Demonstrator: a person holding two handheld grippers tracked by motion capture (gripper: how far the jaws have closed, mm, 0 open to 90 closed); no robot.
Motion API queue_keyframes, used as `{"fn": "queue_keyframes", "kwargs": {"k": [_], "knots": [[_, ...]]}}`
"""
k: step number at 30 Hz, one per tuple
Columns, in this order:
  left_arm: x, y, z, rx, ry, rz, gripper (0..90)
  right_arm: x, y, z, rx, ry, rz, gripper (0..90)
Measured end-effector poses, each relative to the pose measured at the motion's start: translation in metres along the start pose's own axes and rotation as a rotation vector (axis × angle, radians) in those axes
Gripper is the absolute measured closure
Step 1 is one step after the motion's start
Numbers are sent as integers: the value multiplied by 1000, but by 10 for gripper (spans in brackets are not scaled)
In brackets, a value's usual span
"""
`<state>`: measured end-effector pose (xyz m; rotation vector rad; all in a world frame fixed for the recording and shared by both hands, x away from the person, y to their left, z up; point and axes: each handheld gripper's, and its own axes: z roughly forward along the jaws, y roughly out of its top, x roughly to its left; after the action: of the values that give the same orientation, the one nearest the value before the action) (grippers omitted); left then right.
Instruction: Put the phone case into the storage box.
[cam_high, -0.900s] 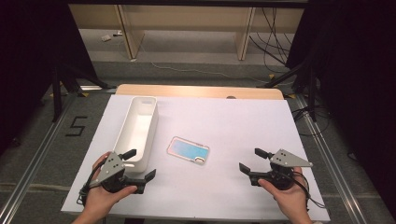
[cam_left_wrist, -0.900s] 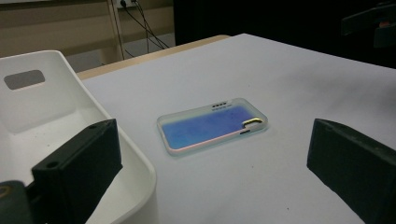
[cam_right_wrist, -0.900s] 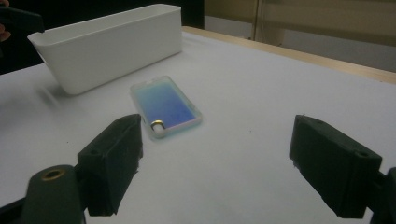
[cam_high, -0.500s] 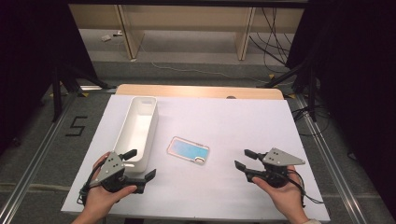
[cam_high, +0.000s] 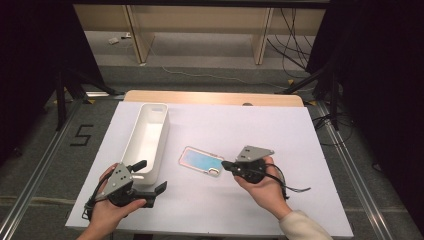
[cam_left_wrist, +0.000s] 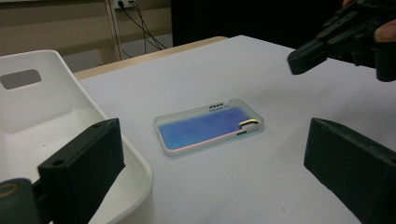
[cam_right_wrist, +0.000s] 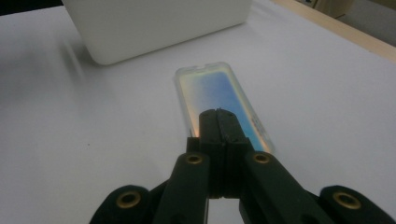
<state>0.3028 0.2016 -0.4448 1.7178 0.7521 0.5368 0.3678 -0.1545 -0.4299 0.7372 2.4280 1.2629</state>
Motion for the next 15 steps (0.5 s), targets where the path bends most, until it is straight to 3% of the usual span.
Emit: {"fn": "queue_keyframes", "kwargs": {"k": [8,15], "knots": [[-1,0,-1,2,-4,-2,42,6,16,48,92,30,-9,900],[-1,0,-1,3,-5,-3,41,6,24,80,139,8,12,900]]}}
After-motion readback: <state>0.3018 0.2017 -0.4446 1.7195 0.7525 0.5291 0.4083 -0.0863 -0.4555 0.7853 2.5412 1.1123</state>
